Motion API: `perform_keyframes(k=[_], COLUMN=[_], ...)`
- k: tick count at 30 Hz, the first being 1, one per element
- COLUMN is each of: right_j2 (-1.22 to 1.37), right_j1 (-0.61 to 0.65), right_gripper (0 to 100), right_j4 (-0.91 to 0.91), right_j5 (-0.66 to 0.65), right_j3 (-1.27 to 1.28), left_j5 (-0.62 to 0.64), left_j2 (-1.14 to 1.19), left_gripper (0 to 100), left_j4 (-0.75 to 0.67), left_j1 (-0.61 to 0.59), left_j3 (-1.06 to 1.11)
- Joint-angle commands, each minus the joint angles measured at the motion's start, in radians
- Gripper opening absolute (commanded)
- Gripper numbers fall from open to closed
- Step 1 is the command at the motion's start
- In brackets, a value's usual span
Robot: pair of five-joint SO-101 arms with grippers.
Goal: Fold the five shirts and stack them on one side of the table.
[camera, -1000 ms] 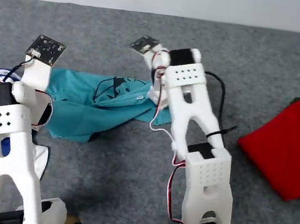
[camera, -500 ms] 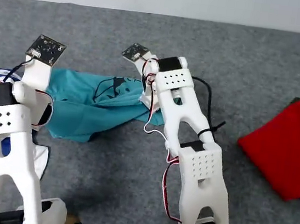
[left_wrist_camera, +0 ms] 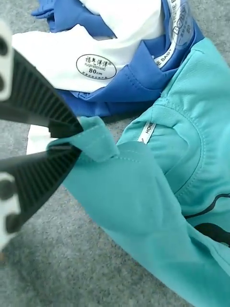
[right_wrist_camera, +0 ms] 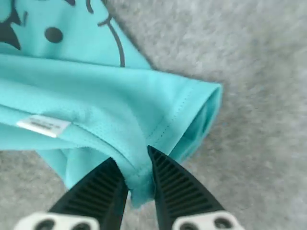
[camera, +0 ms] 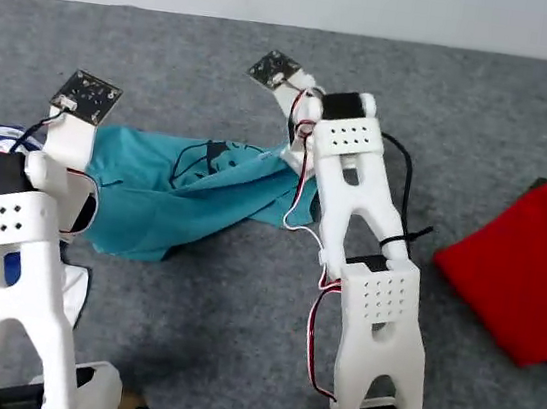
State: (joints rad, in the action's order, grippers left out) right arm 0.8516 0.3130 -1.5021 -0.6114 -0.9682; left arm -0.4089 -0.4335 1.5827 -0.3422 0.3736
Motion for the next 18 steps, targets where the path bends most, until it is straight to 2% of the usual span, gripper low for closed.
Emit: perform_keyframes(k=[1,4,9,13,18], right_j2=[-0.024,-0.024,-0.044,-0.131,-0.314], right_j1=[-0.018,-0.019,-0.068,-0.134,-0.229], right_gripper=[0.9,0.9,0.9,0.9,0.9], right_j4=[-0.133,-0.254,-0.294,-0.294,-0.292], right_j5=[-0.023,-0.041,-0.04,-0.037,-0.035], right_j3=[-0.218,-0.407,-0.661,-0.715,-0.712], left_j5=[-0.003,0.005,0.167,0.258,0.308], left_j2=[-0.037,-0.037,-0.031,-0.035,-0.035], left_gripper=[1,1,1,1,1], left_j4=[-0.014,-0.011,-0.038,-0.127,-0.279], left_j1=[-0.003,-0.003,0.02,0.077,0.149], left_j3=[-0.056,-0.153,-0.36,-0.46,-0.544])
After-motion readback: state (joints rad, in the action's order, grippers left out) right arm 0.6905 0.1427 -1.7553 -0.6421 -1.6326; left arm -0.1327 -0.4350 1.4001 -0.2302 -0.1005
